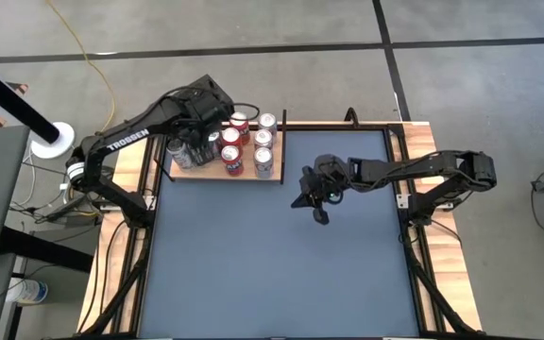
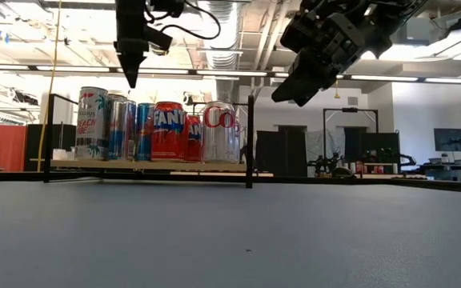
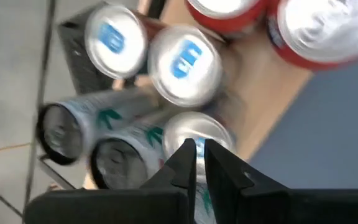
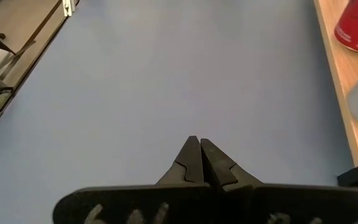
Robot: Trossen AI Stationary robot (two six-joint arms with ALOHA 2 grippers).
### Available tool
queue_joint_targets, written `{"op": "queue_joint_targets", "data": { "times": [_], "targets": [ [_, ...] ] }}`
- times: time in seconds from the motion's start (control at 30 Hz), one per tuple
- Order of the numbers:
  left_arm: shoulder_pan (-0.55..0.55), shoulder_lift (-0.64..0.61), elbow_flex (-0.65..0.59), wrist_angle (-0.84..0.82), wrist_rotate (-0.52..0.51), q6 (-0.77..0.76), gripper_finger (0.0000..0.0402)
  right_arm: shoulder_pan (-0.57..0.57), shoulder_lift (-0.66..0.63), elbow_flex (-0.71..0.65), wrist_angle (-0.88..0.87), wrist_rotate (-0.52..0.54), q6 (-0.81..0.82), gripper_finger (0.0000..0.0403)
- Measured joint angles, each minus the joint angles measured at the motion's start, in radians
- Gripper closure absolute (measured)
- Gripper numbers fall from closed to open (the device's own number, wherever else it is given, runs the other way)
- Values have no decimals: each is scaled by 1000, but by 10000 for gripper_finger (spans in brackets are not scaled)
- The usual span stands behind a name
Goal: Place canned beverage on shelf
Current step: Adjust the blue cans on the shelf
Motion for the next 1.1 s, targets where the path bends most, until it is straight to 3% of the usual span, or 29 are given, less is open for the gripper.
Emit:
{"op": "queue_joint_targets", "data": {
  "times": [0.37,1.1],
  "targets": [
    [-1,0,-79,4,-23,-7,401,6,0,0,0,0,-3,403],
    [0,0,-89,1,-91,-15,402,6,0,0,0,0,-2,403]
  ]
}}
